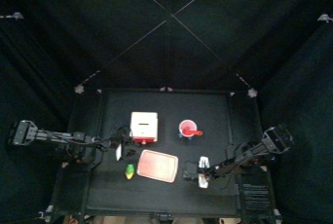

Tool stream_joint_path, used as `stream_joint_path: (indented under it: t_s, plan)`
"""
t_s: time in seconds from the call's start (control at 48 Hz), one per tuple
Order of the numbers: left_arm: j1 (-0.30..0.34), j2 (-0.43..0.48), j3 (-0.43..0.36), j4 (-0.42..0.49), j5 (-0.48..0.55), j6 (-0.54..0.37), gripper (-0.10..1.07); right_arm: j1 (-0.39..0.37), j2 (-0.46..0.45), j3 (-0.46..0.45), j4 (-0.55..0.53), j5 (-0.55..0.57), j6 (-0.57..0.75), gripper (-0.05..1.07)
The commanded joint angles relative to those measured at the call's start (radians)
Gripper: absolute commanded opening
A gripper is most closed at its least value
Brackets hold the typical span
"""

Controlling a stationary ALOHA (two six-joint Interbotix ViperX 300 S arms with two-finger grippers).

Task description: Place sushi roll to right of plate

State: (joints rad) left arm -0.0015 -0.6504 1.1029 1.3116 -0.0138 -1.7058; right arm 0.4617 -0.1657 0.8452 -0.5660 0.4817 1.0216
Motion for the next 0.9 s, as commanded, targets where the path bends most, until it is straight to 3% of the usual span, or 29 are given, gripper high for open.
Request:
stream_joint_path:
  t_s: [0.0, 0.875]
  plan:
    - [0.002, 0.0, -0.014, 0.0, -0.003, 0.002, 0.86, 0.003, -0.018, -0.02, -0.002, -0.002, -0.006, 0.98]
    - [0.002, 0.0, -0.012, 0.0, -0.002, 0.0, 0.86, 0.003, -0.018, -0.031, -0.023, 0.0, -0.009, 0.98]
